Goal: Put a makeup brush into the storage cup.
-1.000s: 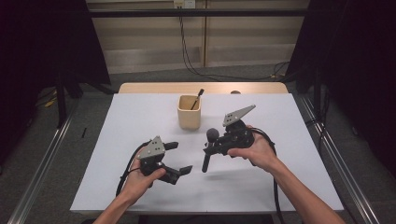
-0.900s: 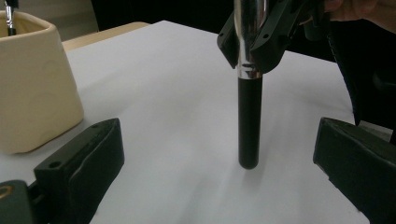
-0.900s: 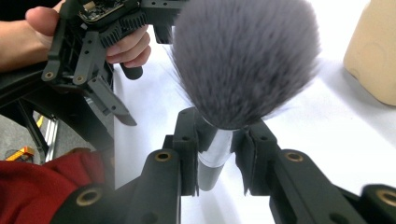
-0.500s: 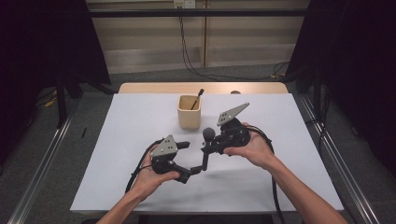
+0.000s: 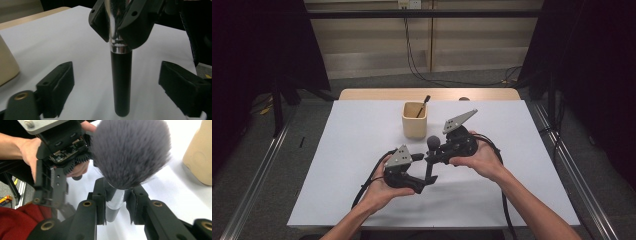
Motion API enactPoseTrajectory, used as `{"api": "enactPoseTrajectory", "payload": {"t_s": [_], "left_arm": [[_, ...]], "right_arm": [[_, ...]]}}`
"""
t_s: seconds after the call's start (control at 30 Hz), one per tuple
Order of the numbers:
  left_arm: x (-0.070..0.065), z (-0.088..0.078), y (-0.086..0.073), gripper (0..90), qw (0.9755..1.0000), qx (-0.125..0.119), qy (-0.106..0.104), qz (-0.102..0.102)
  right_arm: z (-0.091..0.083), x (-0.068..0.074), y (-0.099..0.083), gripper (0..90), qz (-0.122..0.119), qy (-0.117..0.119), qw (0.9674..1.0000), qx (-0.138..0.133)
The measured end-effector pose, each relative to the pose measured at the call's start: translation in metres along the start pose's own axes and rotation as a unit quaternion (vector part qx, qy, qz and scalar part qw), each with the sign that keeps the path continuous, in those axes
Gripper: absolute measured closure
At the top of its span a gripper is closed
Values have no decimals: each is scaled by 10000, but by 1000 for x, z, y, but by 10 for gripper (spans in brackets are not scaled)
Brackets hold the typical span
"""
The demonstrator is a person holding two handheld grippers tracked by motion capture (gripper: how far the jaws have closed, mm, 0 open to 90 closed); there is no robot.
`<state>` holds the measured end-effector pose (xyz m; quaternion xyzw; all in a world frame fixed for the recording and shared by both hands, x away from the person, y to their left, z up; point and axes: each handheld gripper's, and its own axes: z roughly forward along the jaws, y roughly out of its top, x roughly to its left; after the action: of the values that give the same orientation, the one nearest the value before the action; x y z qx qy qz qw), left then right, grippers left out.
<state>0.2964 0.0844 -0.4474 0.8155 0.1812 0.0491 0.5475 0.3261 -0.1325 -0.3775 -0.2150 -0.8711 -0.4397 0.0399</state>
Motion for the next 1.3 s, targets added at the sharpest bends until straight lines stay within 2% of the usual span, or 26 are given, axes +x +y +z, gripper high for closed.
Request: {"api": "enactPoseTrajectory", "payload": {"t_s": [0.17,0.27,0.33,0.47,0.5,0.57,0.7,0.83,0.97,1.3], "left_arm": [[2,2,2,258,9999,-35,-103,-69],[2,1,3,330,9996,-51,-203,-193],[3,0,4,419,9996,-117,-174,-202],[4,-1,3,517,9994,-139,-229,-209],[4,-1,3,549,9995,-154,-171,-207],[4,-1,4,582,9993,-212,-222,-210],[3,-1,4,623,9995,-150,-232,-177],[3,0,3,708,9991,-142,-307,-248],[5,-1,2,738,9988,-154,-355,-315],[6,-2,3,744,9990,-110,-348,-248]], "right_arm": [[0,0,0,717,-10,-18,10000,1],[0,0,-1,717,0,-17,10000,-13],[1,0,-2,717,-7,-18,10000,-21],[1,0,-3,717,-3,-13,10000,-43],[1,0,-3,717,-6,-24,10000,-52],[1,0,-3,717,-1,-8,10000,-60],[2,0,-4,717,-22,-15,10000,-81],[2,0,-4,717,-20,0,10000,-85],[2,0,-4,717,1,10,10000,-87],[3,0,-5,715,-8,23,9999,-160]]}}
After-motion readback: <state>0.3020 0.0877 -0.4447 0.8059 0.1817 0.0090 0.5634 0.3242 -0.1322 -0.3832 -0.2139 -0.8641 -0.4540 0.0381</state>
